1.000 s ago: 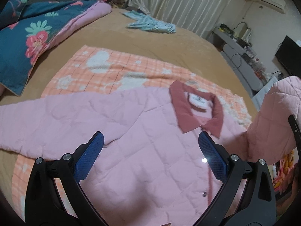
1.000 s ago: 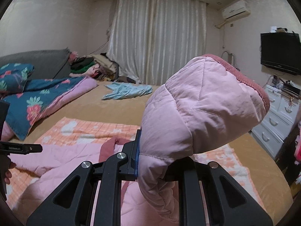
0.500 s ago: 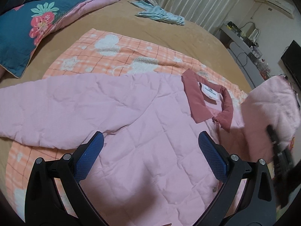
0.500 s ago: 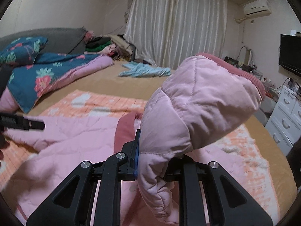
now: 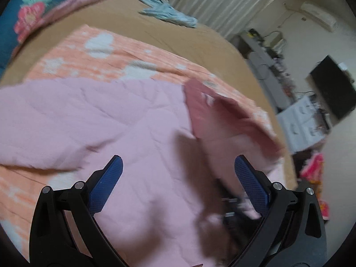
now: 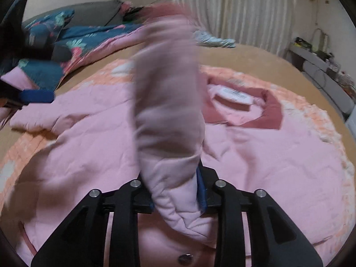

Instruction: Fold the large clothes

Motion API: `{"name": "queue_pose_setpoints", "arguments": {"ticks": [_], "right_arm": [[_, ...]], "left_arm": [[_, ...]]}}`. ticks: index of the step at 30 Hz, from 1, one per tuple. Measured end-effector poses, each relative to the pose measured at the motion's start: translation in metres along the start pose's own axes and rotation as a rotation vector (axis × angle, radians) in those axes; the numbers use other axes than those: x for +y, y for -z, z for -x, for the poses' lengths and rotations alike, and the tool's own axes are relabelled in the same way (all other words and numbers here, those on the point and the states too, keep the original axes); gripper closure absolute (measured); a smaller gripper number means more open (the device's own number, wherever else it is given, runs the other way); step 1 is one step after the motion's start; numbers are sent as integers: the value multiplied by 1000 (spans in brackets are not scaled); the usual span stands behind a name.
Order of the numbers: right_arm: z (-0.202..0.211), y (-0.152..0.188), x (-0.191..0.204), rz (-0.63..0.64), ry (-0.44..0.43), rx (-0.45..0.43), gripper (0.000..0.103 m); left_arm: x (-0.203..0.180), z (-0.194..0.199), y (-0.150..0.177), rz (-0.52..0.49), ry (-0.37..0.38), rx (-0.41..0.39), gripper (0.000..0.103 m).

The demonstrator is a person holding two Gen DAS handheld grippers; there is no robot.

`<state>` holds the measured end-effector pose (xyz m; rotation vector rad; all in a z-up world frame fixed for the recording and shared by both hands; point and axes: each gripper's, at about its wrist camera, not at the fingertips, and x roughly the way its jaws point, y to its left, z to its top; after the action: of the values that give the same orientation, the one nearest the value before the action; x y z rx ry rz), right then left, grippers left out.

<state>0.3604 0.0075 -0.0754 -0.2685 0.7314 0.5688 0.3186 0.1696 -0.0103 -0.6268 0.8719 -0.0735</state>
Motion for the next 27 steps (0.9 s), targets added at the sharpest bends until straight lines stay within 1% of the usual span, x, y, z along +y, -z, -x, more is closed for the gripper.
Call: {"name": "queue_pose_setpoints", "arguments": {"ticks": [2, 3, 4, 5, 6, 8, 10, 13, 16, 18, 19, 20, 21, 22, 24, 25, 26, 27], "right_arm": [[-4, 4, 8, 29, -20, 20, 67], [-3, 5, 9, 31, -30, 22, 61], [-1, 7, 10, 34, -48, 27, 50], [1, 8, 12, 34, -75, 43, 40], [2, 9, 11, 24, -95, 61, 22], [7, 14, 10, -2, -123, 78, 21], [17, 17, 4, -27, -144, 80, 21], [38, 26, -13, -116, -177, 69, 21], [60, 33, -36, -169, -135, 49, 21], [72, 39, -51, -199, -111, 41, 21], [79, 44, -59, -217, -90, 35, 21], [87, 49, -68, -236, -60, 30, 21], [92, 53, -77, -254, -39, 23, 21], [96, 56, -85, -271, -30, 18, 21], [106, 65, -102, -317, 0, 2, 21], [112, 69, -112, -343, 20, -3, 21], [115, 73, -118, -358, 34, -6, 21], [122, 80, -128, -381, 54, -12, 21]], "left_arm": [[0, -6, 4, 25, 45, 23, 9], [1, -9, 7, 39, 59, 35, 9], [2, -14, 9, 57, 72, 50, 9], [3, -17, 11, 70, 80, 61, 9], [4, -21, 13, 82, 88, 73, 9], [5, -30, 19, 103, 113, 105, 9], [7, -41, 27, 126, 115, 141, 9], [13, -56, 39, 170, 119, 186, 9], [19, -68, 51, 230, 145, 219, 9], [21, -74, 57, 245, 119, 231, 9], [19, -75, 59, 239, 100, 224, 12], [17, -75, 60, 225, 76, 215, 22], [15, -75, 60, 212, 59, 211, 30], [10, -75, 60, 186, 34, 207, 49], [0, -75, 60, 139, 2, 201, 62], [-5, -73, 58, 114, -11, 196, 78], [-10, -70, 56, 77, -39, 180, 83], [-17, -67, 53, 41, -59, 165, 84]]}}
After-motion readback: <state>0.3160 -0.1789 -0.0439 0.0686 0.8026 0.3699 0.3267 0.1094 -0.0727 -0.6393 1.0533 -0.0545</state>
